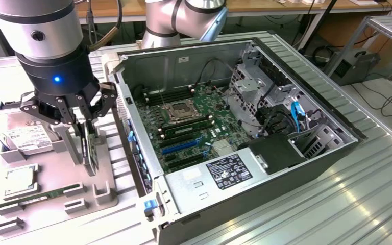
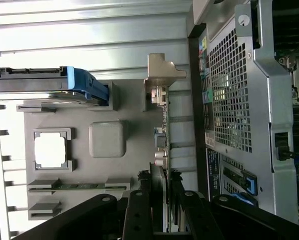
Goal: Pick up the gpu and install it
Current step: 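Pick up the gpu and move the gpu toward the slot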
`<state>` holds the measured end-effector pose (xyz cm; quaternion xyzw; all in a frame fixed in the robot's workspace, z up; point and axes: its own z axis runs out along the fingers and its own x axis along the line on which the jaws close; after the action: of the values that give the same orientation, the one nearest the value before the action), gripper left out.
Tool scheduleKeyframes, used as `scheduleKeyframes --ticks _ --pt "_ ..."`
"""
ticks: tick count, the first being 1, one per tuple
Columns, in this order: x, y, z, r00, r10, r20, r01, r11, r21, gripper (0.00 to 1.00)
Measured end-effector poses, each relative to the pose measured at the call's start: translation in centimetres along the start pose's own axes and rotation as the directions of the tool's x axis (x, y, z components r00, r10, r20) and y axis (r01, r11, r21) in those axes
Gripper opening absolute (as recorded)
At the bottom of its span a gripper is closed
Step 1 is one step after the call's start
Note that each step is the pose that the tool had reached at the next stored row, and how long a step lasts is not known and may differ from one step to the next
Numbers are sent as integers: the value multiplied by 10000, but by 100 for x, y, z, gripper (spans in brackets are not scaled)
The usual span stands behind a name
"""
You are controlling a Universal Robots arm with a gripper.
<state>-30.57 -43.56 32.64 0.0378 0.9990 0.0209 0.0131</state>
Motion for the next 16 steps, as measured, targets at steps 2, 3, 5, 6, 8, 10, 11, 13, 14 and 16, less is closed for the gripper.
scheduleKeyframes --ticks 2,3,5,6,8,10,11,13,14,16 --pt "0 0 -12 10000 0 0 0 10000 1 27" --pt "0 1 -18 10000 0 0 0 10000 1 27" --pt "-1 1 -30 10000 0 0 0 10000 0 27" --pt "-1 2 -36 10000 0 0 0 10000 0 27" --pt "-1 2 -50 10000 0 0 0 10000 0 27" --pt "-2 3 -64 10000 0 0 0 10000 1 27" --pt "-2 3 -69 10000 0 0 0 10000 0 27" --pt "-2 3 -83 10000 0 0 0 10000 0 27" --pt "-2 4 -90 10000 0 0 0 10000 0 27" --pt "-3 4 -102 10000 0 0 0 10000 0 27"
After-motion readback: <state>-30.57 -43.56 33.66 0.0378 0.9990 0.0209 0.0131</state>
